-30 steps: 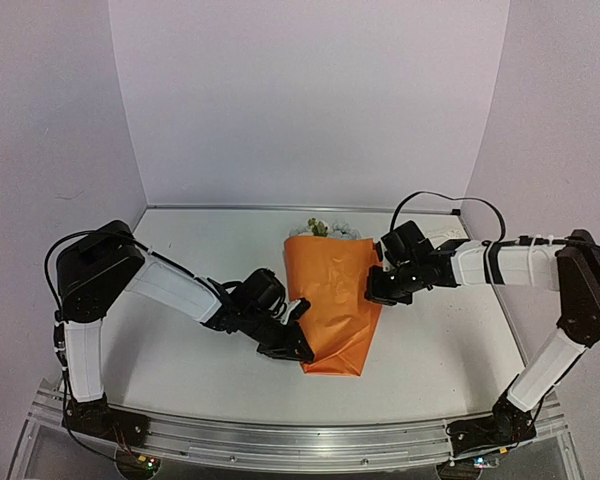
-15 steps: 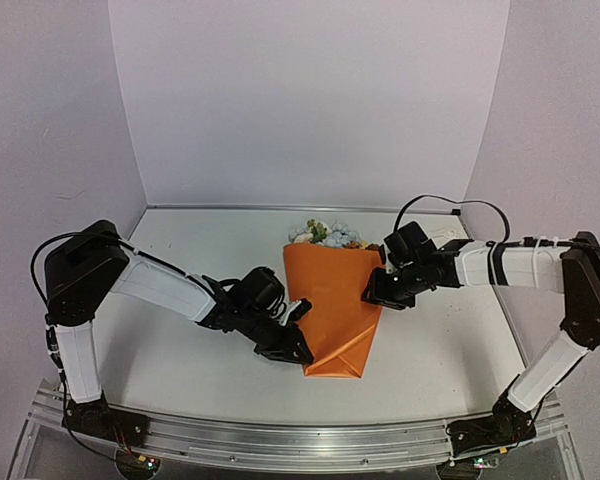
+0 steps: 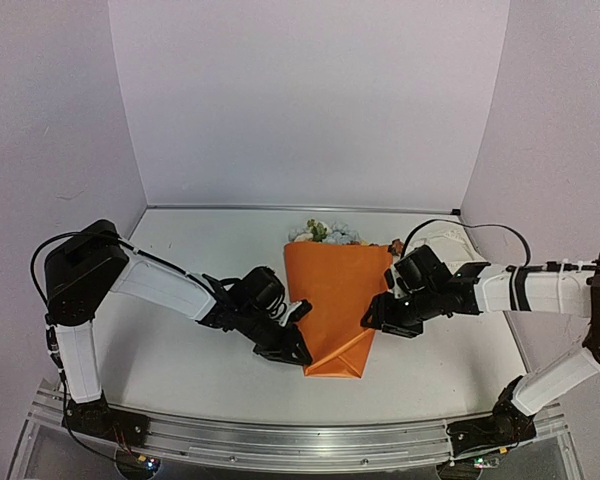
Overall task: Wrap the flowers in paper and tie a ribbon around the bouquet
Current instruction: Press the fold line on the folded wrapping paper.
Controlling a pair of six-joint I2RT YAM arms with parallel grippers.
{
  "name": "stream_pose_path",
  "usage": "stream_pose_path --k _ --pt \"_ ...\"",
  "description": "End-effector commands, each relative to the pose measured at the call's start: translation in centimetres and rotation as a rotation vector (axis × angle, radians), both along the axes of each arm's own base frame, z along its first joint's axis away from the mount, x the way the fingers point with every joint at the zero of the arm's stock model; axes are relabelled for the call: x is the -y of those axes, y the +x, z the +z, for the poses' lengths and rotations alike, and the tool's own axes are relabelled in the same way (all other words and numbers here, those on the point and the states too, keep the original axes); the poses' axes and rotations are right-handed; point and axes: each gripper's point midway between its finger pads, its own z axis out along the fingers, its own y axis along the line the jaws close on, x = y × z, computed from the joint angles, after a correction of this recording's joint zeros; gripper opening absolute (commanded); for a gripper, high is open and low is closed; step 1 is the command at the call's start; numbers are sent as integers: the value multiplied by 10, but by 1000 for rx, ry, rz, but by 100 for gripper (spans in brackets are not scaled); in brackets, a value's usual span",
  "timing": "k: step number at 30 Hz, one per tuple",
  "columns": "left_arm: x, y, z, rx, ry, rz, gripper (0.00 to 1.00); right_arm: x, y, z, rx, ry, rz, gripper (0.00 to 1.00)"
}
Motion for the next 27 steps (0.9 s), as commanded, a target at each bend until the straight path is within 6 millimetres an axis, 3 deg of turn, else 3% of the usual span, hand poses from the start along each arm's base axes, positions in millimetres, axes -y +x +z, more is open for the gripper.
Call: stream_pose_path --k 1,5,11,13,21,27 --pt "18 3 26 31 -66 -35 21 -11 -1 1 3 53 -30 55" --pt "21 -1 25 18 -66 -47 19 -11 -2 -5 -5 56 -50 44" --pt "20 -11 13 -23 -51 -59 18 -11 3 -7 5 44 -61 10" --pt "20 -15 8 -39 -48 -66 18 -8 5 -6 21 27 -63 4" --pt "12 -26 -15 -91 1 -67 16 -9 10 -7 30 -19 -36 0" --pt "9 -27 -21 -94 3 -59 16 -5 11 -13 35 -63 -20 0"
